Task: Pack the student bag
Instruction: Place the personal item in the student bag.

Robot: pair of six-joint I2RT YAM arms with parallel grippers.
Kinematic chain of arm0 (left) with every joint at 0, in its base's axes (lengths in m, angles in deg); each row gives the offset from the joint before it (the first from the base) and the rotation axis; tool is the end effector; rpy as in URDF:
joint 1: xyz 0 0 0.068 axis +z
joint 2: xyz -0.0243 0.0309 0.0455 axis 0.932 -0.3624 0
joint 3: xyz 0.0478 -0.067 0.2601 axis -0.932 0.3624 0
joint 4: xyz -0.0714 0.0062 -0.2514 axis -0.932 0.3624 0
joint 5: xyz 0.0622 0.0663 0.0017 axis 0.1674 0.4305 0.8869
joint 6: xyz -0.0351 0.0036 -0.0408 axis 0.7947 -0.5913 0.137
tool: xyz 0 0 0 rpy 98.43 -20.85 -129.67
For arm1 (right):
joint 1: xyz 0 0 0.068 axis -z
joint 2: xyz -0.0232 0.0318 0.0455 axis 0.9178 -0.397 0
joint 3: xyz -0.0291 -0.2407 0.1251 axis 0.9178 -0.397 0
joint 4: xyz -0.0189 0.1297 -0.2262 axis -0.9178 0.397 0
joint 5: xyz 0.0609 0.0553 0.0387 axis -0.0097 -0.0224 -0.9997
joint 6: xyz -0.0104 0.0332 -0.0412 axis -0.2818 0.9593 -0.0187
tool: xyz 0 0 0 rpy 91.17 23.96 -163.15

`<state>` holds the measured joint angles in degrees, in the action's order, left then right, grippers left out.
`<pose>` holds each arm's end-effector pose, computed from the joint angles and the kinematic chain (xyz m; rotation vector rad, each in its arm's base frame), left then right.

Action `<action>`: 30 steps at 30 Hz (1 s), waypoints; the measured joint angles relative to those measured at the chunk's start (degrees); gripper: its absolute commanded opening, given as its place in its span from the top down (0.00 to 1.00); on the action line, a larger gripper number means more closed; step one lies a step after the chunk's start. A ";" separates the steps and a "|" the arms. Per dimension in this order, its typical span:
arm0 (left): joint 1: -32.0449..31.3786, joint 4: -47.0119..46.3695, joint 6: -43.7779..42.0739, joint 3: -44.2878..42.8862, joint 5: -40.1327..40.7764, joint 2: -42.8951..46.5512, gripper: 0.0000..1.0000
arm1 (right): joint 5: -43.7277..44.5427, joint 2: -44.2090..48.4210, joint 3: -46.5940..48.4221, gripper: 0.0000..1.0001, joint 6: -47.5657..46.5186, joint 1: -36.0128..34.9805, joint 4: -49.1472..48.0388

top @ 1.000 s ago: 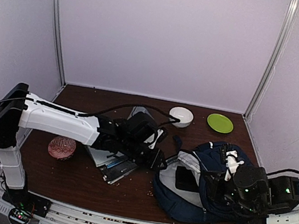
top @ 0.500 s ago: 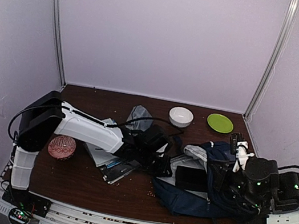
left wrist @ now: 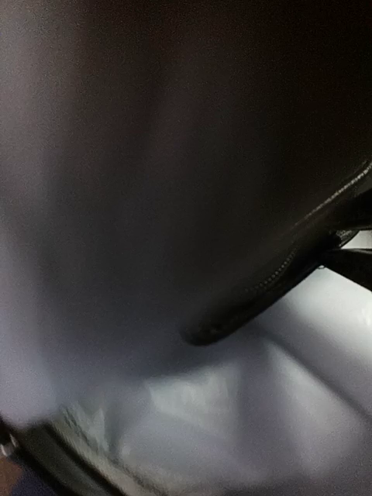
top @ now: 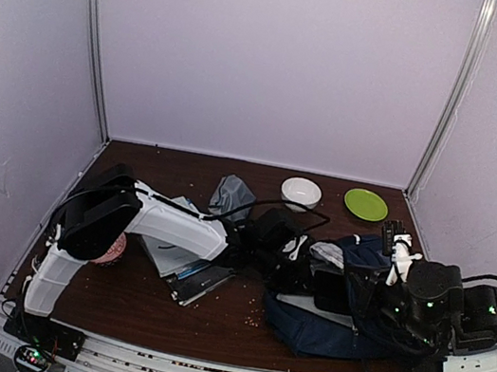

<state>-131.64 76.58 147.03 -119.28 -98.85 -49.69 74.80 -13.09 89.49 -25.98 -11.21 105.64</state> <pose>0.2161 -0.4568 0.1496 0.3350 2.6552 -1.5244 0.0530 0.1488 0.2907 -0.3273 2.0369 0.6516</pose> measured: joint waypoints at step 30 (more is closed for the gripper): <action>-2.03 9.01 -17.09 26.60 13.68 34.14 0.16 | 0.48 -1.79 0.13 1.00 -1.55 -0.31 -2.14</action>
<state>-133.68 85.59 129.94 -92.68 -85.17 -15.55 75.28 -14.88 89.62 -27.53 -11.52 103.50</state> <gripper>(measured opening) 0.839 0.006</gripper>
